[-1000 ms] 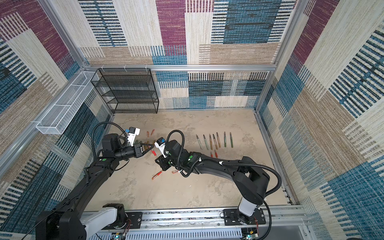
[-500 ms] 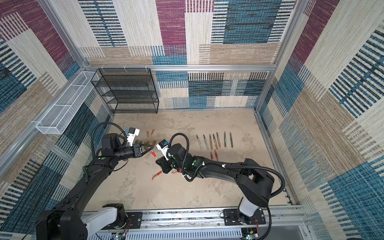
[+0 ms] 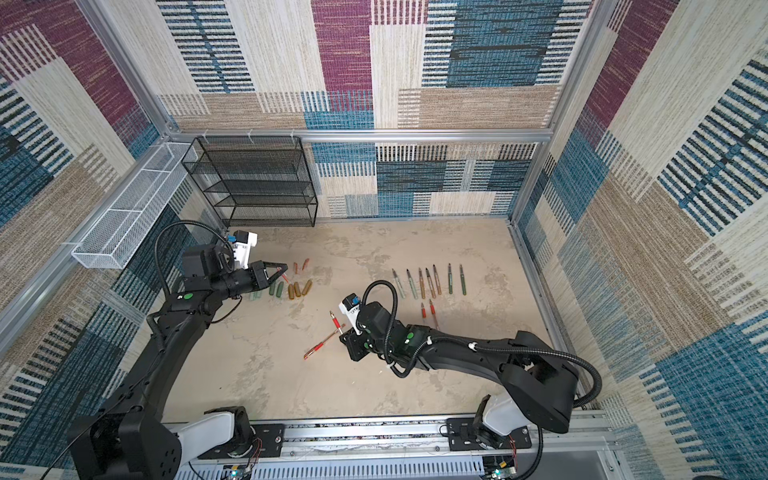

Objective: Open the pen caps
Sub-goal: 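Set the red cap beside the caps while the right gripper carries the pen away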

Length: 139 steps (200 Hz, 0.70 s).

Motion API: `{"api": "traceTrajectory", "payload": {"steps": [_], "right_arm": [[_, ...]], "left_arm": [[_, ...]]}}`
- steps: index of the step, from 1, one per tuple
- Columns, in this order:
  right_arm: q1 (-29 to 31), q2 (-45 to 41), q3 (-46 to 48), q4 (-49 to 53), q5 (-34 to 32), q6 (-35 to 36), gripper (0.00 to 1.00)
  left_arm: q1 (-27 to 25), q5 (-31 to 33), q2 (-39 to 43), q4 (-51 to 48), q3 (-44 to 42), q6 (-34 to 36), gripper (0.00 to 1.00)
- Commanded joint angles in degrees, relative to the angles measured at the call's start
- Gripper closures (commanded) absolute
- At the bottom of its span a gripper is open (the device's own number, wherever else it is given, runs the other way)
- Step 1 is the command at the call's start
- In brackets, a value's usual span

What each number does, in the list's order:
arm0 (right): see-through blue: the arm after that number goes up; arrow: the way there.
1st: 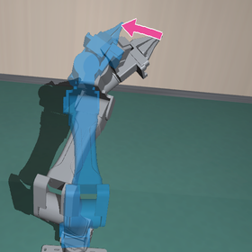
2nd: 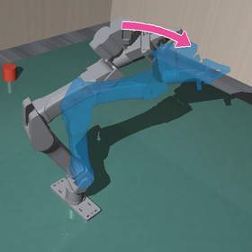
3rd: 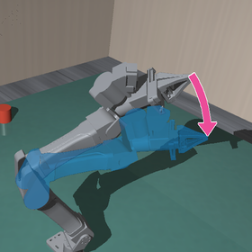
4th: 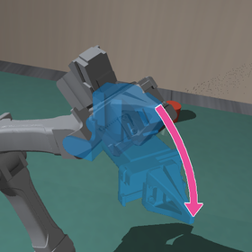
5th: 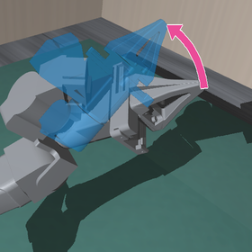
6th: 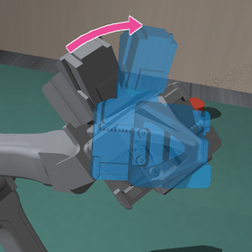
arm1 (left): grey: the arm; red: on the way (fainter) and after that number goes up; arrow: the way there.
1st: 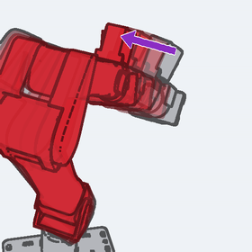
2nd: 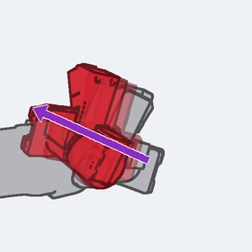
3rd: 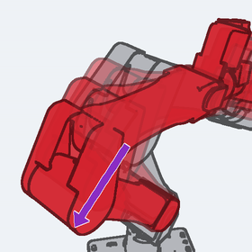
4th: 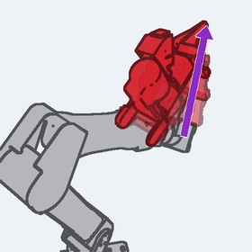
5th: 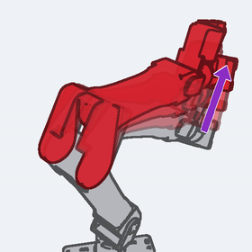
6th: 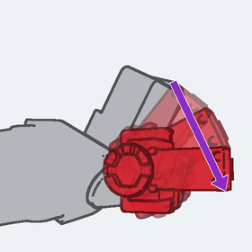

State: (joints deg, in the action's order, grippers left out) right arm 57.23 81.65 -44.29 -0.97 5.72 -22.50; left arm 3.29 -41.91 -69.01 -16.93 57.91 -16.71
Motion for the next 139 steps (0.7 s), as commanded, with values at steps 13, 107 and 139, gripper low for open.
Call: {"api": "traceTrajectory", "payload": {"steps": [13,107,139], "right_arm": [[-1.0,-4.2,1.7,3.0,-5.2,-2.3,1.00],[-3.5,-19.7,11.1,7.3,-8.9,-6.8,1.00],[-3.6,-24.9,13.7,7.8,-10.0,-7.8,0.98]], "left_arm": [[0.1,13.6,-5.1,-6.1,5.0,8.1,1.00],[0.1,27.5,-32.0,-18.0,23.5,17.1,0.97],[0.1,29.9,-42.3,-23.1,33.9,18.2,0.97]]}}
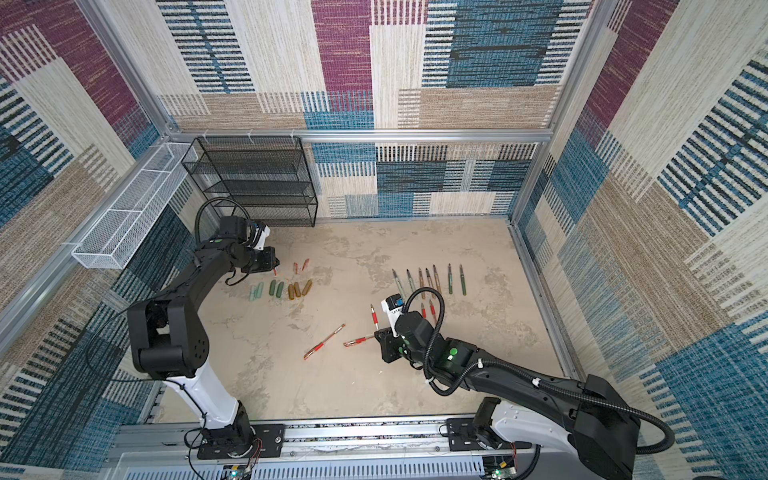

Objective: Open the pen caps
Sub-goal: 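Set the red cap beside the caps while the right gripper carries the pen away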

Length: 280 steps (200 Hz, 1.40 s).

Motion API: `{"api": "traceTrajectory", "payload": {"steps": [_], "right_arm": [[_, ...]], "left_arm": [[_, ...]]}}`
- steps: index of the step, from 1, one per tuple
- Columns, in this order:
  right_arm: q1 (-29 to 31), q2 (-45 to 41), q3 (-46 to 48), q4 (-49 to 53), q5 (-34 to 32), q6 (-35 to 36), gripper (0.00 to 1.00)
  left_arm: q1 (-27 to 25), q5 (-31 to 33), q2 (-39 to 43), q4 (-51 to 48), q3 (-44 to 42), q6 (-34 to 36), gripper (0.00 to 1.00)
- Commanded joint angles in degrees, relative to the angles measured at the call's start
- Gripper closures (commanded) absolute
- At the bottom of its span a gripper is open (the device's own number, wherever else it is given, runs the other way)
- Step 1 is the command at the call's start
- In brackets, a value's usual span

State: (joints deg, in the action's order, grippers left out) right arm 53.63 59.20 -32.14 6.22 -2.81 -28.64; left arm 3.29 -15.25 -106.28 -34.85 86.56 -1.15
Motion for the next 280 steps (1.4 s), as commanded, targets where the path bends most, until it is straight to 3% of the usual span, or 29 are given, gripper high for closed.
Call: {"api": "traceTrajectory", "payload": {"steps": [1,59,108,134,156,185,222,280], "right_arm": [[0.0,-2.5,1.7,0.6,-1.5,-1.7,0.98],[-0.2,-5.5,3.0,3.0,-1.4,-3.7,0.98],[-0.4,-6.5,2.2,4.7,-2.7,-3.5,0.98],[-0.5,-6.1,1.7,5.1,-3.1,-3.2,0.98],[-0.9,-4.9,0.6,6.0,-3.2,-2.9,0.98],[-1.1,-4.1,0.2,6.7,-3.5,-3.0,0.97],[-3.0,-2.7,-1.6,8.3,-3.8,-1.6,0.98],[-8.3,0.8,-3.1,9.1,-1.2,1.6,0.97]], "left_arm": [[0.1,3.3,-5.2,-5.4,5.6,2.7,0.97],[-0.3,6.0,-19.7,-12.4,21.4,4.4,0.98],[-0.5,7.5,-26.2,-13.8,26.7,4.8,0.97],[-0.7,8.3,-27.9,-13.5,27.8,5.2,0.93],[-0.7,8.3,-29.6,-14.8,29.5,4.4,0.83],[-0.7,6.8,-27.0,-14.4,28.1,2.9,0.74],[-1.9,5.0,-20.2,-14.4,26.1,0.9,0.71],[-3.6,-1.5,-3.1,-10.2,12.8,-4.4,0.66]]}}
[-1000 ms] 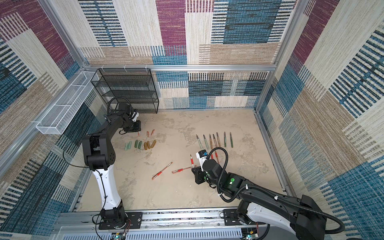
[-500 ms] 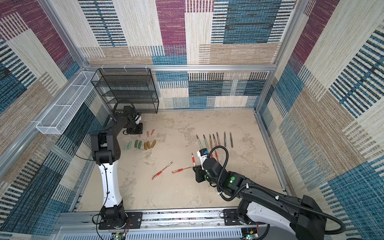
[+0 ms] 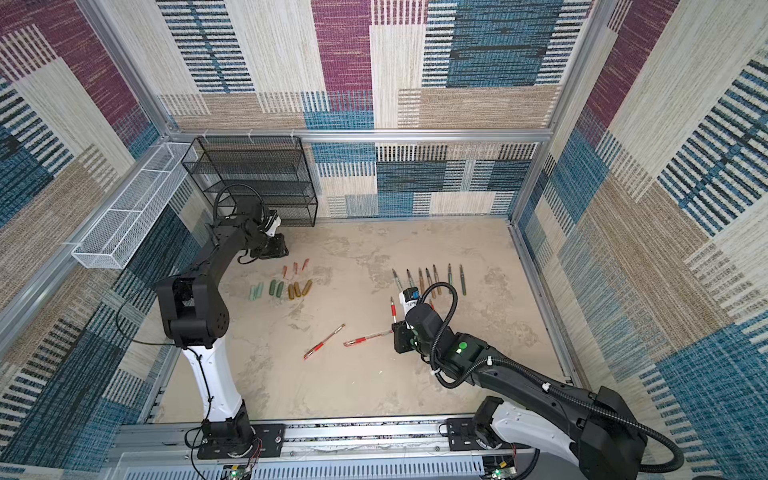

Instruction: Open the pen caps

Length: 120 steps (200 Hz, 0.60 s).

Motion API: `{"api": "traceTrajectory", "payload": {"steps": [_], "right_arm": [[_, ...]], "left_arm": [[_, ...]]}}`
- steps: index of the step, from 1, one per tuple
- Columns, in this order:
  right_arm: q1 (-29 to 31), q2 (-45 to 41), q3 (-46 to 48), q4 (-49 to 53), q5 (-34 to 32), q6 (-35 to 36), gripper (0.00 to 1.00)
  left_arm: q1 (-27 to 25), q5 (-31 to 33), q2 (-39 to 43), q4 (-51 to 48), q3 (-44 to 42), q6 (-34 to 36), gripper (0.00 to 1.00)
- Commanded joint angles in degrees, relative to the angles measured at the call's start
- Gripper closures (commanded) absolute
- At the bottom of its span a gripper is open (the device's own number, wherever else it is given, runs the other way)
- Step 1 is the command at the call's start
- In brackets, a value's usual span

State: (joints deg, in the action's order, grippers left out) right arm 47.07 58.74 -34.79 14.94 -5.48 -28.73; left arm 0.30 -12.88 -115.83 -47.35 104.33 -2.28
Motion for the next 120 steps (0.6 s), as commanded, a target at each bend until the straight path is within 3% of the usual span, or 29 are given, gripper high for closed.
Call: {"api": "traceTrajectory", "payload": {"steps": [1,75,120], "right_arm": [[-1.9,1.3,-0.4,0.4,1.6,1.7,0.97],[-11.8,9.9,-2.5,1.5,8.5,5.1,0.95],[-14.7,15.7,-3.0,0.9,9.9,5.5,0.95]], "left_arm": [[-0.6,-4.0,6.7,2.4,-5.2,-3.4,0.66],[-0.6,-9.0,29.3,10.2,-27.1,-2.4,0.59],[-0.6,-6.9,42.1,17.3,-42.2,0.8,0.45]]}}
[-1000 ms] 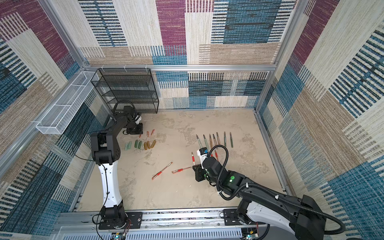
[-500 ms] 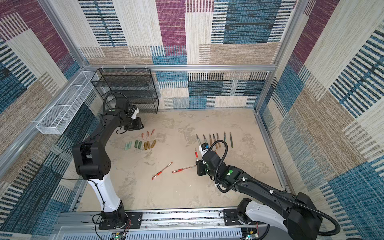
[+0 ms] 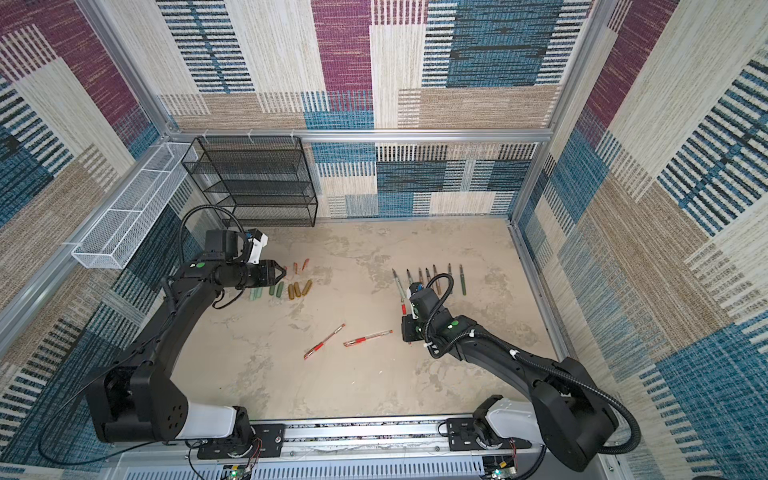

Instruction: Open the pen caps

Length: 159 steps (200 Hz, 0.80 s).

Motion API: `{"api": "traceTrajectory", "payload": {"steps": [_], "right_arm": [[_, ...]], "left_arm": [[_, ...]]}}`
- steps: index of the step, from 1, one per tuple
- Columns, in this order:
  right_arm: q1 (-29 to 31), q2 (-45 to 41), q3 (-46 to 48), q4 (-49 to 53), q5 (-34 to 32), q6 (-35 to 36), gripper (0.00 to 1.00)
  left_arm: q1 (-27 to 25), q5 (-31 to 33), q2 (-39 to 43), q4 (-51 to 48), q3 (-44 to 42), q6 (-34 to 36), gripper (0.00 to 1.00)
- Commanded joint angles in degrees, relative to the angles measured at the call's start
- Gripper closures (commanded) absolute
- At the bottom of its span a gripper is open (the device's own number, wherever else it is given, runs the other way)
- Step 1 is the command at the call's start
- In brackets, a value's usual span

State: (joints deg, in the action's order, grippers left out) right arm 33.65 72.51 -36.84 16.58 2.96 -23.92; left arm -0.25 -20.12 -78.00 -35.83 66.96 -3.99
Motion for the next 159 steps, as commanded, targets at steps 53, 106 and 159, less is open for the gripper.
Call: {"api": "traceTrajectory", "payload": {"steps": [53,106,159], "right_arm": [[-3.6,7.6,-3.5,0.7,0.5,2.5,0.94],[-5.0,11.1,-4.9,1.7,-1.6,3.2,0.92],[-5.8,15.4,-5.5,1.3,-1.7,3.8,0.87]], "left_arm": [[0.6,-0.7,12.0,9.4,-14.4,4.1,0.31],[5.1,-3.6,14.4,12.2,-17.3,1.4,0.21],[7.1,-2.8,15.7,11.8,-16.4,2.1,0.18]]}}
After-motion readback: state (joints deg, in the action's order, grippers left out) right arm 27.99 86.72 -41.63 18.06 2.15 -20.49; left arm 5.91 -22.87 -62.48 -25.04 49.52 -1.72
